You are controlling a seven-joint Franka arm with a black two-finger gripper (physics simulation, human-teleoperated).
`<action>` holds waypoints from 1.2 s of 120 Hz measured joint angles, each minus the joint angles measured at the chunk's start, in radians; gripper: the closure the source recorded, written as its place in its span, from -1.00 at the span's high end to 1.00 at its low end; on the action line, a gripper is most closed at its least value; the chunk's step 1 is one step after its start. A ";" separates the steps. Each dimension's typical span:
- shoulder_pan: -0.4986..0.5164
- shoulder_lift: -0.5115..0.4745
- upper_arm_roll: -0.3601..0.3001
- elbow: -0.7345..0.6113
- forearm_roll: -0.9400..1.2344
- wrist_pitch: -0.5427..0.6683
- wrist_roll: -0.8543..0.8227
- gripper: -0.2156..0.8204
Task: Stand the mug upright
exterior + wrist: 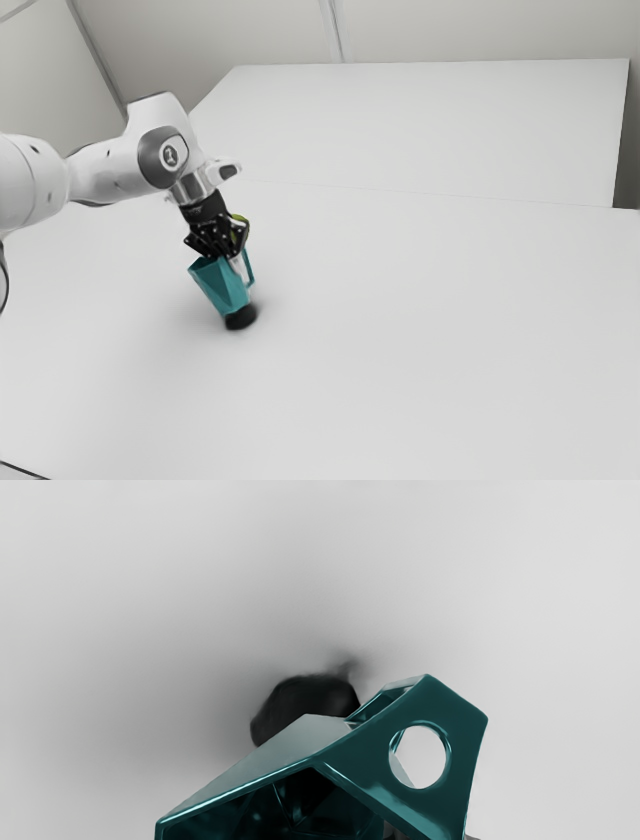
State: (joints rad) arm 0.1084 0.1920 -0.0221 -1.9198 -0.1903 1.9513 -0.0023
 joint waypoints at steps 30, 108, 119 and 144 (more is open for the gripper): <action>-0.010 0.002 -0.046 0.002 0.176 0.153 -0.019 -0.93; -0.013 0.087 -0.059 -0.010 0.209 0.290 -0.088 -0.93; -0.013 0.086 -0.059 -0.008 0.204 0.289 -0.089 -0.64; -0.015 0.051 -0.059 -0.007 0.198 0.282 -0.086 0.10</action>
State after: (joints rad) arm 0.0932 0.2426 -0.0813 -1.9265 0.0076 2.2336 -0.0886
